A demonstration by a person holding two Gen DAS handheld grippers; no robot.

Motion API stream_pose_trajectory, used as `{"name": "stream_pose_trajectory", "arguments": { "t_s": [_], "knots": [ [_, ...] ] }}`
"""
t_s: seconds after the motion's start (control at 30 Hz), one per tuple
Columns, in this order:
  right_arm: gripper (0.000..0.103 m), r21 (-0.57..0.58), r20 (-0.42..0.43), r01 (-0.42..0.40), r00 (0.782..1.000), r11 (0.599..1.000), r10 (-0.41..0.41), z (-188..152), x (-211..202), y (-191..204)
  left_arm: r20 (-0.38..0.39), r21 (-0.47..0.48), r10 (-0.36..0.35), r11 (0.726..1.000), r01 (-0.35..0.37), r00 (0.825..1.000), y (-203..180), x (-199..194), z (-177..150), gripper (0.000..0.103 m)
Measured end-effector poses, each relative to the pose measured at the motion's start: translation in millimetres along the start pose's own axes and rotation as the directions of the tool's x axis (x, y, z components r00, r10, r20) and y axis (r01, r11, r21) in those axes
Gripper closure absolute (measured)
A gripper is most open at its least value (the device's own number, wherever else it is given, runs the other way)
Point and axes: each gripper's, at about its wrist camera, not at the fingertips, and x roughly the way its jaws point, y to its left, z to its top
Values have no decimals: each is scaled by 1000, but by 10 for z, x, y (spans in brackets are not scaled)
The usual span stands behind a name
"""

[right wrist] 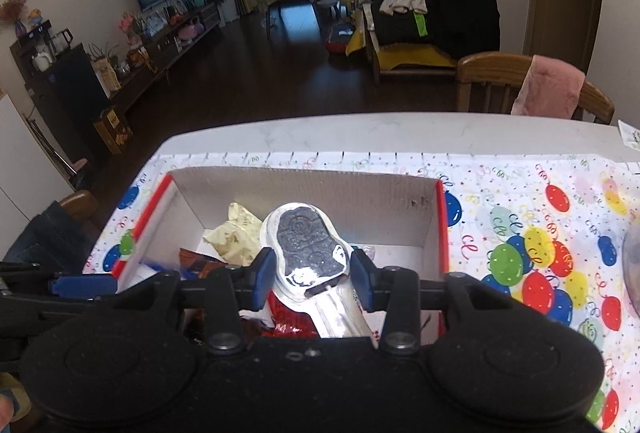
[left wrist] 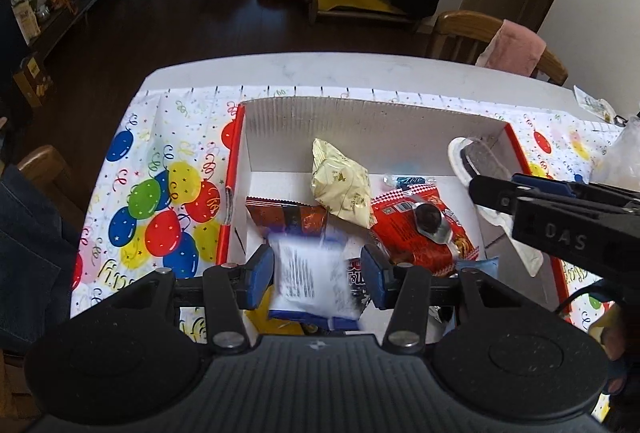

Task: Organize snacks
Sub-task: 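Open left gripper releasing white snack while right gripper releases lollipop in box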

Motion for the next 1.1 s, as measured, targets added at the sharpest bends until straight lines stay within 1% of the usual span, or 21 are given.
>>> {"name": "stream_pose_trajectory", "arguments": {
  "t_s": [0.13, 0.27, 0.6, 0.83, 1.1],
  "knots": [
    [64, -5, -39, 10, 999, 1000, -11, 0, 185, 5, -26, 13, 17, 1000, -17, 1000, -26, 136, 31, 55],
    [64, -13, -73, 12, 997, 1000, -13, -28, 324, 10, -49, 16, 18, 1000, -17, 999, -22, 228, 2, 55],
    [63, -44, -120, -5, 993, 999, -1, -137, 446, 56, -65, 23, 21, 1000, -20, 998, -25, 304, -81, 55],
    [62, -35, -106, -12, 994, 999, 8, -146, 355, 24, -53, 24, 18, 1000, -17, 998, -35, 240, -133, 55],
    [57, -27, -74, -34, 997, 999, 32, -165, 57, -26, -5, 30, 9, 999, -9, 1000, -39, 29, -208, 55]
  ]
}}
